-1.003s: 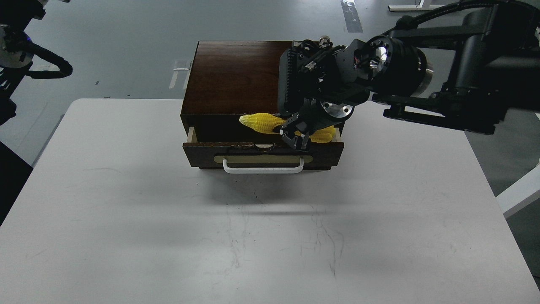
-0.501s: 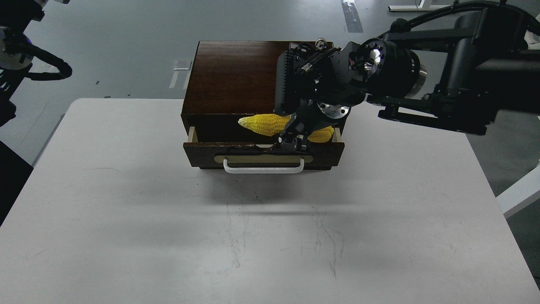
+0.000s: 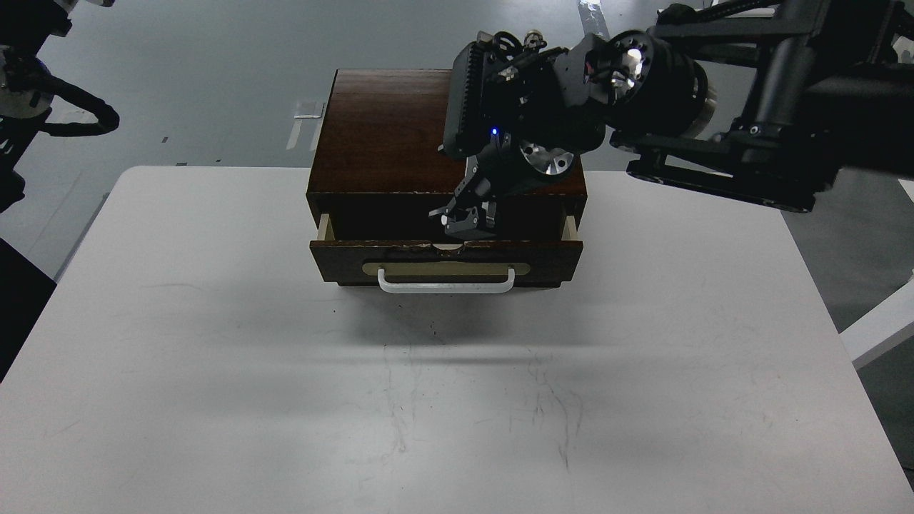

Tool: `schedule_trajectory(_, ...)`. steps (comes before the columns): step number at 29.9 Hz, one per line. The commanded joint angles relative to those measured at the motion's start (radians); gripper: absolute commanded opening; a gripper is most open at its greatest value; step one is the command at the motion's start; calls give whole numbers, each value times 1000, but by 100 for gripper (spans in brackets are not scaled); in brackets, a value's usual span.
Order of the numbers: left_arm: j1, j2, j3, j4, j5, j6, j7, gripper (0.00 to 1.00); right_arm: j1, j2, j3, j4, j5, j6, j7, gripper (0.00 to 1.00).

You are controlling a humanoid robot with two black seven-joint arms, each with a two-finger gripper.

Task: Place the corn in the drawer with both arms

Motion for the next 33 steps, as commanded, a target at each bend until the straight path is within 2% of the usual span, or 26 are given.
schedule_trajectory(1,9,26,0,2,0,0,-1,98,-19,-9,119,-100,195,1,-6,100)
schedule_trajectory(4,23,34,-2,5,-2,0,-13,98,-20,-22,177,-180,377,1,-8,100)
schedule_trajectory(6,43,37,-5,17,-2,0,-28,98,-20,-62,199,-241,536,1,-8,100)
schedule_trajectory(10,61,31,-5,42,-20,0,-30,98,-32,-154,208,-300,768,-7,-6,100)
schedule_trajectory(14,99,19,-6,77,-57,0,-27,98,-101,-254,229,-376,1251,-7,-6,100)
schedule_trajectory(22,142,14,-8,83,-147,0,-24,98,-274,-426,340,-398,1808,-7,-8,100)
schedule_trajectory(30,184,11,-17,100,-204,0,-22,98,-439,-493,415,-446,2198,7,-11,100)
schedule_trajectory(33,218,10,-43,100,-223,0,-20,98,-531,-493,444,-478,2405,50,-15,100)
